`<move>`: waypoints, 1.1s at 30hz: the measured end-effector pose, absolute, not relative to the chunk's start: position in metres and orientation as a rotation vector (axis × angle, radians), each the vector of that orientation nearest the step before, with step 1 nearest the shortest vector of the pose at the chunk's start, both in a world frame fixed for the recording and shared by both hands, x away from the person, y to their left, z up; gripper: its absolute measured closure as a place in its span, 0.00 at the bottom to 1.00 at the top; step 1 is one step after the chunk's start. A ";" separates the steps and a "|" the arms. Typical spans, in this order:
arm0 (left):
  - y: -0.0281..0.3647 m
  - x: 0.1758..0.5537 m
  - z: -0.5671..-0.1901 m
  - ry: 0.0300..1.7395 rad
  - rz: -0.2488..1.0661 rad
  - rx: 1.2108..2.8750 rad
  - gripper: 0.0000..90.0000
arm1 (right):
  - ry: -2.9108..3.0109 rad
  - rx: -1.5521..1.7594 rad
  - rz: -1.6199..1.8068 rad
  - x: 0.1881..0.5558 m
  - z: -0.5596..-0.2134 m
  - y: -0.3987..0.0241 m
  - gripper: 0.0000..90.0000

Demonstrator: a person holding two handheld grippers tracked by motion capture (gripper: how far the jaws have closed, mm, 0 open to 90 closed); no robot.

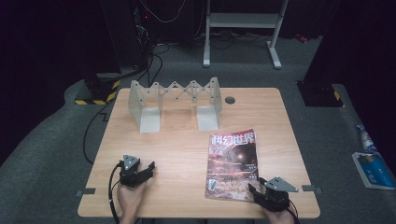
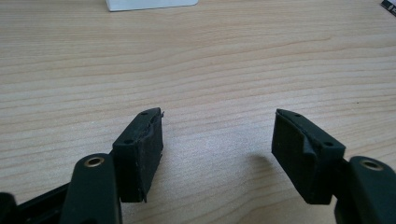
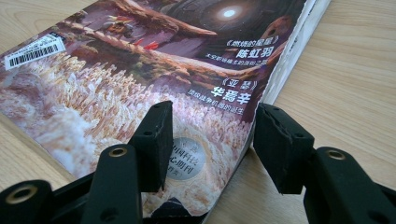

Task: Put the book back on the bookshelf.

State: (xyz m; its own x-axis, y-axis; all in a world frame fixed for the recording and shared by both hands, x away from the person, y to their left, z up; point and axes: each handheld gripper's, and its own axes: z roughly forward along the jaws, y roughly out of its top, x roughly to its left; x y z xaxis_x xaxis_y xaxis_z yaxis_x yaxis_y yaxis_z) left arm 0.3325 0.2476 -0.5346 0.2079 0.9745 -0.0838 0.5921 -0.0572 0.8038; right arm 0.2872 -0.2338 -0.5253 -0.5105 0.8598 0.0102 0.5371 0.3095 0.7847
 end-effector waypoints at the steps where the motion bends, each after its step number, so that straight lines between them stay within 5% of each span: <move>1: 0.248 0.333 -0.535 1.472 0.651 1.743 0.38 | 2.172 1.239 1.059 0.287 -0.525 -0.232 0.53; 33: 0.233 0.335 -0.531 1.409 0.578 1.776 0.38 | 2.203 1.239 1.097 0.294 -0.527 -0.187 0.53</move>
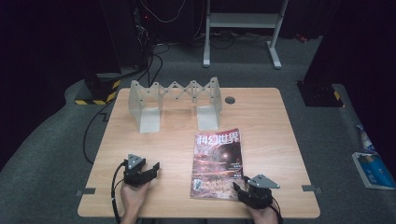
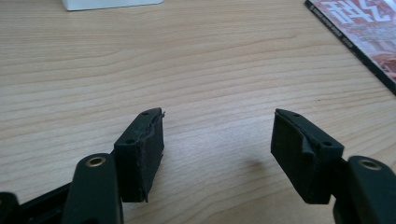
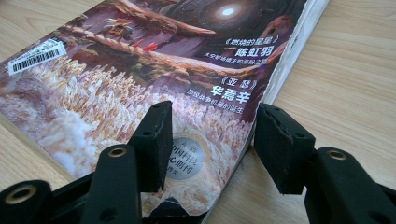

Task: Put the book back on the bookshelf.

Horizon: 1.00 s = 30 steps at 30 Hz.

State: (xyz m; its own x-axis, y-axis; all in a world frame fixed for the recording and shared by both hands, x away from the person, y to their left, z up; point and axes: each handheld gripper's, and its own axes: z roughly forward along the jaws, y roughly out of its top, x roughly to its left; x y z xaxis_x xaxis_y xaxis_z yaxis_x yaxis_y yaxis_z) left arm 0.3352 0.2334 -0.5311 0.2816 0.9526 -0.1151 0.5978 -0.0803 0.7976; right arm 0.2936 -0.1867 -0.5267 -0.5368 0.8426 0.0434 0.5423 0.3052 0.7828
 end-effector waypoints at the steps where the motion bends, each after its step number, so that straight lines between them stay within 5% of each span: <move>1: 0.232 0.335 -0.531 1.404 0.572 1.776 0.38 | 2.207 1.233 1.098 0.294 -0.527 -0.185 0.53; 30: 0.153 0.356 -0.520 1.233 0.409 1.865 0.38 | 2.234 1.226 1.107 0.297 -0.526 -0.165 0.52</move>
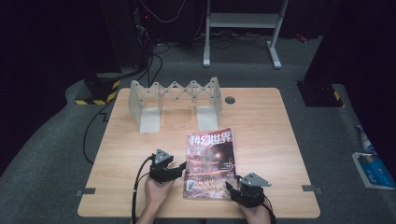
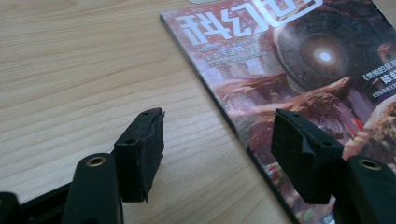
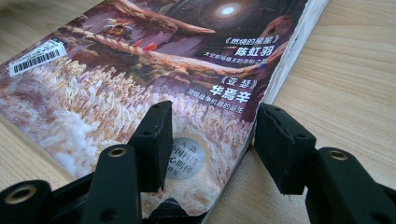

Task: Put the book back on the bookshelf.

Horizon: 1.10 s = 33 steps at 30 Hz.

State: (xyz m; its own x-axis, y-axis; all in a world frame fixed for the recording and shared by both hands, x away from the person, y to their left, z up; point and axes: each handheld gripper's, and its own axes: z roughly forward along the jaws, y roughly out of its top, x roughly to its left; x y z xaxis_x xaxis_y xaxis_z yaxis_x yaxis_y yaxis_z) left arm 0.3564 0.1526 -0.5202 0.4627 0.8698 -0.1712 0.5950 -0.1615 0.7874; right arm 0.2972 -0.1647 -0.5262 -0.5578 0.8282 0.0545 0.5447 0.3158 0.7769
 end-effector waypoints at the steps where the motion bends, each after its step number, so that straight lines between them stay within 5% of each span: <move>1: 0.151 0.358 -0.520 1.232 0.405 1.869 0.38 | 2.233 1.222 1.106 0.297 -0.526 -0.165 0.52; 33: 0.117 0.364 -0.532 1.165 0.462 1.911 0.39 | 2.351 1.251 1.091 0.316 -0.516 -0.170 0.53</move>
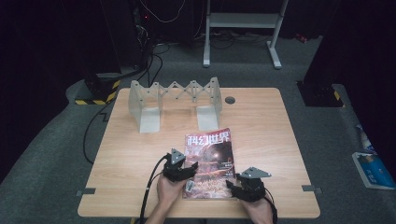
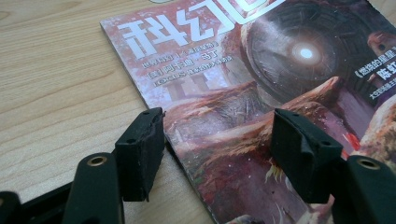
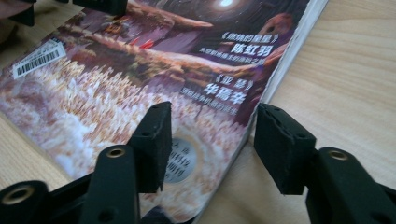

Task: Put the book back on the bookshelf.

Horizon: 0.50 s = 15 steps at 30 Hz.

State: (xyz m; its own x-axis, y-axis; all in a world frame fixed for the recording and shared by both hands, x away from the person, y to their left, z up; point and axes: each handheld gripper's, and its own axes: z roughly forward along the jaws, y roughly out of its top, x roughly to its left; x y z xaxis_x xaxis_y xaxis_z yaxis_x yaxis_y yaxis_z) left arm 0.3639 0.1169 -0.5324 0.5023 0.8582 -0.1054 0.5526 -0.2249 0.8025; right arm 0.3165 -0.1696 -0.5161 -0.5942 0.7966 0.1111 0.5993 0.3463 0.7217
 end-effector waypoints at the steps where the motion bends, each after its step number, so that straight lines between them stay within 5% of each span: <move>1: 0.117 0.364 -0.532 1.165 0.462 1.911 0.39 | 2.351 1.251 1.091 0.316 -0.516 -0.170 0.53; 15: 0.117 0.363 -0.533 1.162 0.468 1.908 0.39 | 2.264 1.395 1.066 0.398 -0.502 -0.170 0.54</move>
